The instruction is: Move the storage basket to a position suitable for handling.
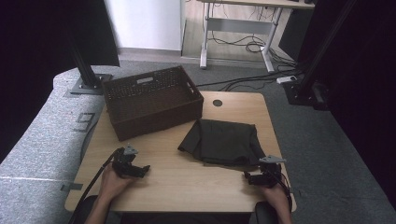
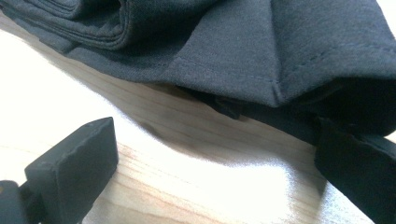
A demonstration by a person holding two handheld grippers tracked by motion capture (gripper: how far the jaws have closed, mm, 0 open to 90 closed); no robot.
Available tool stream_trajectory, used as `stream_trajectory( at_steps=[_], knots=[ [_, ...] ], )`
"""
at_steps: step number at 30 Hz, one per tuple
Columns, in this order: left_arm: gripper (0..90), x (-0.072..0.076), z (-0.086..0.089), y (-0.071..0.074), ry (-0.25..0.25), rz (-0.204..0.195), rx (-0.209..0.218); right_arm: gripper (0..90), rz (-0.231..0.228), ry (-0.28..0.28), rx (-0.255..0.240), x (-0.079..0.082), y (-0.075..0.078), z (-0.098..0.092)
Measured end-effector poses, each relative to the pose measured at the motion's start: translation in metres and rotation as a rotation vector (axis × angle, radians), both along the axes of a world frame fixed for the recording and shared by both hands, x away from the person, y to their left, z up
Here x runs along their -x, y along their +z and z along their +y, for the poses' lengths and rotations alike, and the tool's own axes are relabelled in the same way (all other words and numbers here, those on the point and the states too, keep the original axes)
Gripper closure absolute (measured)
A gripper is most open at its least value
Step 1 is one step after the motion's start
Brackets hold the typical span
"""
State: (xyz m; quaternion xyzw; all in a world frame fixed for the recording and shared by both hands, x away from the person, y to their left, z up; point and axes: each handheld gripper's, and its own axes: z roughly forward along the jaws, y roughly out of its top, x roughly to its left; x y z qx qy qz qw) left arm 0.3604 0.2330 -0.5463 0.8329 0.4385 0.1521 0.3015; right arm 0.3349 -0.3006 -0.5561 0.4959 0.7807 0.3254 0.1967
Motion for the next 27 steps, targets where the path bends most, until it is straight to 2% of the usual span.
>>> stream_trajectory(
  at_steps=[6, 8, 12, 14, 16, 19, 22, 23, 27],
  knots=[
    [2.3, -0.001, -0.001, 0.002, -0.002, 0.012, -0.002, 0.5, 0.012, 0.003, 0.004, 0.000, 0.002, -0.001],
    [4.0, -0.001, -0.002, 0.005, -0.016, 0.014, 0.030, 0.8, 0.022, 0.001, 0.011, 0.001, 0.003, -0.002],
    [5.2, -0.002, -0.006, 0.008, -0.036, 0.014, 0.040, 1.5, 0.034, -0.004, 0.004, 0.003, 0.009, -0.004],
    [5.4, -0.002, -0.009, 0.009, -0.044, 0.007, 0.035, 1.5, 0.032, -0.007, 0.003, 0.003, 0.010, -0.004],
    [5.5, -0.003, -0.012, 0.011, -0.060, 0.010, 0.049, 1.5, 0.022, -0.011, 0.006, 0.005, 0.015, -0.006],
    [5.6, -0.004, -0.020, 0.018, -0.082, -0.005, 0.052, 2.6, 0.008, -0.041, -0.009, 0.005, 0.023, -0.009],
    [6.3, -0.006, -0.024, 0.022, -0.091, -0.013, 0.059, 3.3, 0.002, -0.045, -0.016, 0.005, 0.026, -0.010],
    [6.4, -0.009, -0.029, 0.026, -0.104, -0.013, 0.075, 4.0, -0.006, -0.047, -0.017, 0.004, 0.031, -0.010],
    [7.2, -0.016, -0.038, 0.030, -0.127, -0.011, 0.072, 4.8, -0.016, -0.050, -0.021, 0.003, 0.037, -0.010]
  ],
)
